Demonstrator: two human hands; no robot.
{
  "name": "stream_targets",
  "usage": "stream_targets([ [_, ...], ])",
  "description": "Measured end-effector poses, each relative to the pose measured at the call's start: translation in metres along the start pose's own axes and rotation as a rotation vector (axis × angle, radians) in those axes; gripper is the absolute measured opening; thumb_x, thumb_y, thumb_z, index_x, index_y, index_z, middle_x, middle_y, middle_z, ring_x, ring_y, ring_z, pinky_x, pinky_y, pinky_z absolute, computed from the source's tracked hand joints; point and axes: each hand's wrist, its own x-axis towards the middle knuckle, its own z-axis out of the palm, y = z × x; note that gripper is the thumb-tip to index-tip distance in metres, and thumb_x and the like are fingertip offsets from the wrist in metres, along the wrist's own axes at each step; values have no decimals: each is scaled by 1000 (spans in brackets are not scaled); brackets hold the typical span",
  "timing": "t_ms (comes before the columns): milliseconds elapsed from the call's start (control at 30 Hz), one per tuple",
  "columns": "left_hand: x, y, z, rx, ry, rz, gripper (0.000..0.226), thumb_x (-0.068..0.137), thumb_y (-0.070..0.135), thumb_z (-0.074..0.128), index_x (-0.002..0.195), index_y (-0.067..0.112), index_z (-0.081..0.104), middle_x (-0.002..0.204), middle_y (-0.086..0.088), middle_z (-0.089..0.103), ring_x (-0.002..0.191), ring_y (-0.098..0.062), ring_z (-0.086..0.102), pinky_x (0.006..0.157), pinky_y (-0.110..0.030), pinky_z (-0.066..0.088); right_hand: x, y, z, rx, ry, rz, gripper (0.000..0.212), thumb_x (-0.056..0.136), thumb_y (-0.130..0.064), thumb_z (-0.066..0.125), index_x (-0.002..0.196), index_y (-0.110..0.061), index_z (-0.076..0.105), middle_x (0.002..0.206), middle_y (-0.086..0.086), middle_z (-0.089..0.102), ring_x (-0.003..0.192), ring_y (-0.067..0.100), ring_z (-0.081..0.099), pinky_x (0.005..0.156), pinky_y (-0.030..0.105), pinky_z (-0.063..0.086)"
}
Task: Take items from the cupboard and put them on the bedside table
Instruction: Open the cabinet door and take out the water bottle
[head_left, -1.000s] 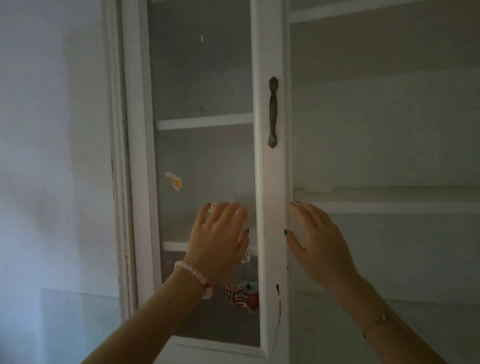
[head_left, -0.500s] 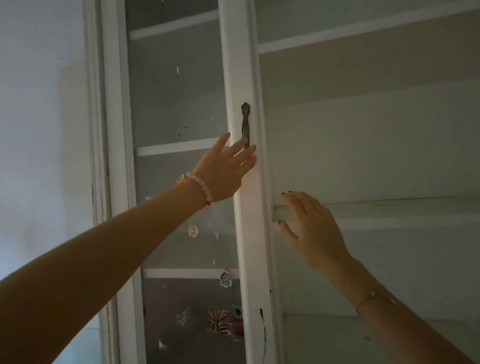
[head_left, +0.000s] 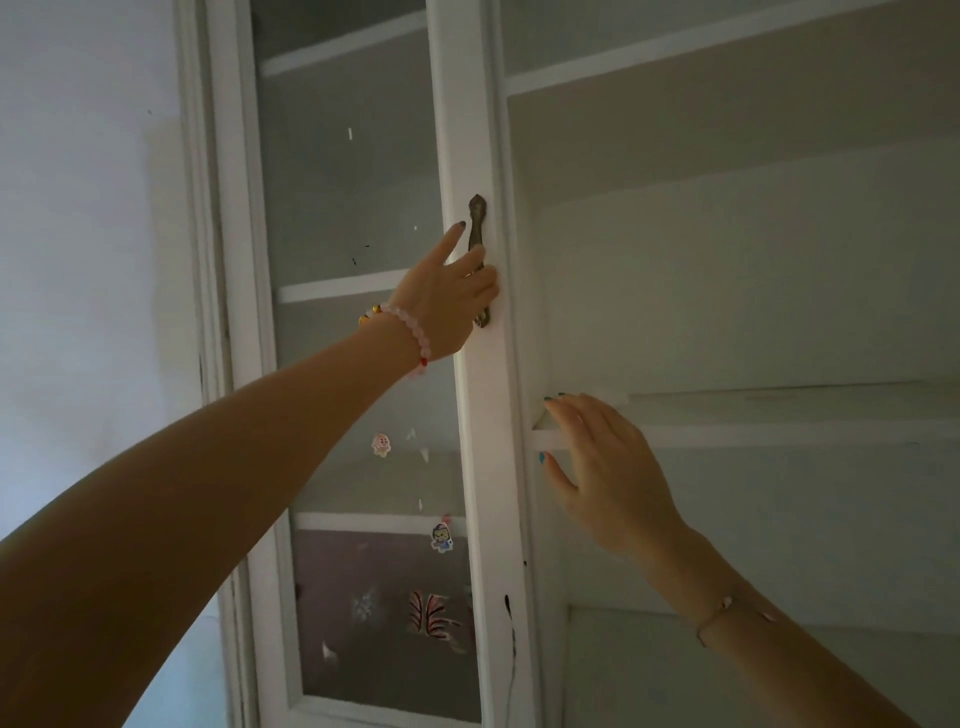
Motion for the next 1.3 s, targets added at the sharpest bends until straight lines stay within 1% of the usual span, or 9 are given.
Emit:
stream_targets([
  [133,-9,-4,-4,20,24,-30,45,96,29,30,139,14,34,143,-1,39,135,-26,30,113,-52,5,-7,-11,1,37,-45,10,55,85,-40,31,126,-7,50,126,12,57,118,30,51,95,48,45],
  [200,-18,-9,-6,20,78,-50,42,94,28,32,134,18,41,137,3,45,132,-23,36,113,-52,10,-12,-18,-1,45,-57,12,57,85,-41,30,128,-8,49,127,12,56,120,30,50,96,49,44],
  [333,-42,-25,-7,34,223,-68,35,85,28,43,116,26,60,118,9,61,118,-17,52,110,-49,28,-18,-33,-10,27,-58,0,57,85,-40,30,128,-6,49,127,13,56,119,31,51,96,47,44],
  [500,-80,-46,-15,-21,303,-82,31,83,32,49,109,25,64,114,8,64,114,-18,56,107,-48,32,-16,-64,-25,40,-55,20,60,85,-42,27,130,-6,46,130,14,53,121,31,48,98,49,43],
  [667,-129,-78,-22,-81,401,-114,30,79,28,60,107,20,65,113,3,66,113,-22,58,105,-51,35,-25,-103,-34,-1,-47,38,50,88,-27,53,132,-4,44,132,17,51,122,34,47,99,49,41],
  [800,-175,-107,-18,-184,467,-114,32,80,20,60,111,12,62,115,-5,65,113,-30,57,104,-56,35,-41,-143,-38,-42,-49,63,52,85,-24,62,129,-2,46,129,19,53,119,36,49,97,48,43],
  [967,-242,-142,-5,-307,455,-169,31,86,13,52,117,7,54,121,-13,60,115,-35,53,107,-57,28,-59,-191,-32,-26,-78,70,52,81,-19,66,126,1,49,124,20,56,113,37,53,89,51,47],
  [1133,-298,-166,15,-338,420,-246,31,86,11,50,116,5,54,122,-14,60,114,-36,54,105,-56,31,-56,-230,-25,-15,-100,55,49,87,-29,48,127,-1,47,127,18,54,115,36,50,91,50,46],
  [1300,-339,-180,33,-349,310,-331,38,83,8,52,121,6,53,127,-13,58,116,-35,53,105,-56,31,-42,-261,-12,13,-87,13,52,81,-19,65,127,0,48,127,19,54,116,37,51,95,50,43],
])
